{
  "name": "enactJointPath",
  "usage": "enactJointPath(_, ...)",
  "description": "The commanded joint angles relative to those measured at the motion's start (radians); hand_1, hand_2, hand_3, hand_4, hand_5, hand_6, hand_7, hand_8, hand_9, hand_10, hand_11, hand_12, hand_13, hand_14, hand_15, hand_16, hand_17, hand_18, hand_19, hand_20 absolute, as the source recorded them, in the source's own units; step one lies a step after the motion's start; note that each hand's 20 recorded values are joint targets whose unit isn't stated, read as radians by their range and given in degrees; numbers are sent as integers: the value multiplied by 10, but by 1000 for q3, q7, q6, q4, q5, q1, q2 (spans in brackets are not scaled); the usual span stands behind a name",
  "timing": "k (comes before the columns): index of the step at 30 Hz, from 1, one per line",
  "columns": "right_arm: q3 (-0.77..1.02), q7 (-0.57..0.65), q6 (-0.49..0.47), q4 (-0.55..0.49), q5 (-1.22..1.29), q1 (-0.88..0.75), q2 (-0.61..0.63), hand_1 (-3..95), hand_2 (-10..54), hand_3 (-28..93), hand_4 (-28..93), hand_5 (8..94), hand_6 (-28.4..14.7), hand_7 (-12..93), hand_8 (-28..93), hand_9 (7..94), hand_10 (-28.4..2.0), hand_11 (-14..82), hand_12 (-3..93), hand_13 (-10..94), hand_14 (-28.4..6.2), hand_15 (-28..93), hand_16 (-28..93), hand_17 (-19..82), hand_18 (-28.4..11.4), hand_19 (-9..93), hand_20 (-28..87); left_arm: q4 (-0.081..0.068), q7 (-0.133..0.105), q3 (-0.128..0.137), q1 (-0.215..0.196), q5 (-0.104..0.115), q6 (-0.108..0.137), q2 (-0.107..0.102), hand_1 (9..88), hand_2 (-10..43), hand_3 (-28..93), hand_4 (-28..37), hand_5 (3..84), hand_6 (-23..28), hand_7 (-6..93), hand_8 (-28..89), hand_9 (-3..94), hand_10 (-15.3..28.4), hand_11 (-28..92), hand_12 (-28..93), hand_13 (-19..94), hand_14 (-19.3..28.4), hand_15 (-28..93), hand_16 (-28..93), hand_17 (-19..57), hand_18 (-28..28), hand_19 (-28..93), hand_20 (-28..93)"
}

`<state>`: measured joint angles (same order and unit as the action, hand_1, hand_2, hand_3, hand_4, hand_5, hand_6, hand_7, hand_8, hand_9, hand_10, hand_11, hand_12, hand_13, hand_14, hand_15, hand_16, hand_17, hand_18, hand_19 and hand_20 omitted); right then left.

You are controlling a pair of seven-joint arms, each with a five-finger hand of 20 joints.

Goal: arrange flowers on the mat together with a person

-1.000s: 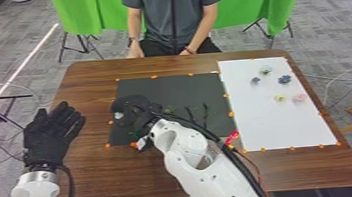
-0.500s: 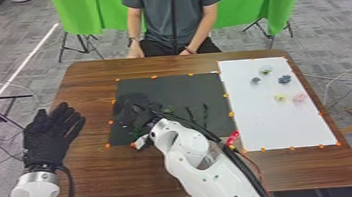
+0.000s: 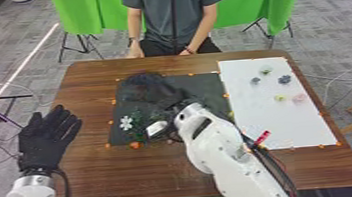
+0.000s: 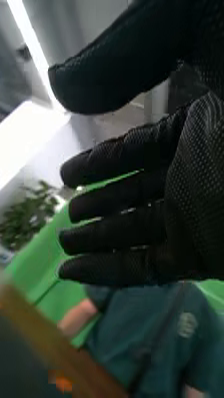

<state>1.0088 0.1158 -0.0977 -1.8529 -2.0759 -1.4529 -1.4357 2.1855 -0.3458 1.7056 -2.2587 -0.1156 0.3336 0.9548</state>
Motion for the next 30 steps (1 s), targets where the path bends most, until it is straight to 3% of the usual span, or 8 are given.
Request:
enactJointPath(1, 266, -97, 95, -137, 171, -166, 163, 309, 25, 813, -252, 463, -98, 120, -115, 413, -167, 110, 113, 324, -165, 311, 83, 163, -178, 564, 54, 2, 11, 34, -25, 17, -10, 5, 320, 113, 729, -272, 574, 86, 234, -79, 543, 164, 278, 201, 429, 184, 521, 29, 1, 190, 421, 279)
enactJointPath(5, 384, -57, 208, -187, 256, -244, 212, 317, 25, 818, -250, 474, -89, 132, -114, 419, -161, 118, 114, 333, -158, 311, 88, 161, -178, 560, 60, 8, -12, 49, -36, 22, -9, 5, 320, 113, 728, -271, 574, 86, 234, -79, 544, 163, 279, 201, 431, 183, 520, 28, 1, 189, 420, 279)
enactJointPath(11, 519, 1, 309, -239, 280, -356, 263, 308, 34, 823, -251, 481, -88, 141, -120, 423, -165, 123, 112, 336, -158, 307, 94, 157, -179, 551, 70, 8, -13, 63, -48, 25, 0, 2, 320, 113, 729, -271, 574, 85, 236, -78, 544, 164, 278, 200, 431, 182, 520, 29, 1, 190, 420, 279)
enactJointPath(14, 559, 19, 289, -252, 298, -381, 276, 305, 39, 824, -250, 484, -86, 144, -121, 424, -169, 121, 112, 336, -159, 305, 96, 157, -180, 546, 74, 12, -31, 75, -58, 43, -3, -3, 320, 112, 729, -271, 574, 86, 235, -79, 543, 164, 278, 201, 432, 181, 519, 29, 1, 190, 420, 279)
enactJointPath(19, 644, 3, 236, -288, 413, -440, 270, 299, 45, 822, -249, 471, -81, 144, -122, 418, -172, 116, 112, 332, -162, 300, 98, 153, -178, 532, 78, 18, -55, 86, -58, 40, -8, -10, 319, 111, 730, -271, 575, 87, 234, -79, 544, 164, 277, 200, 432, 182, 519, 29, 1, 190, 420, 279)
enactJointPath(30, 688, 19, 300, -351, 428, -559, 229, 298, 58, 816, -247, 470, -77, 149, -122, 420, -173, 117, 114, 334, -163, 296, 103, 151, -179, 524, 93, 21, -77, 87, -65, 48, -1, -10, 319, 111, 730, -271, 575, 85, 236, -79, 544, 163, 277, 200, 432, 182, 518, 29, 1, 190, 420, 279)
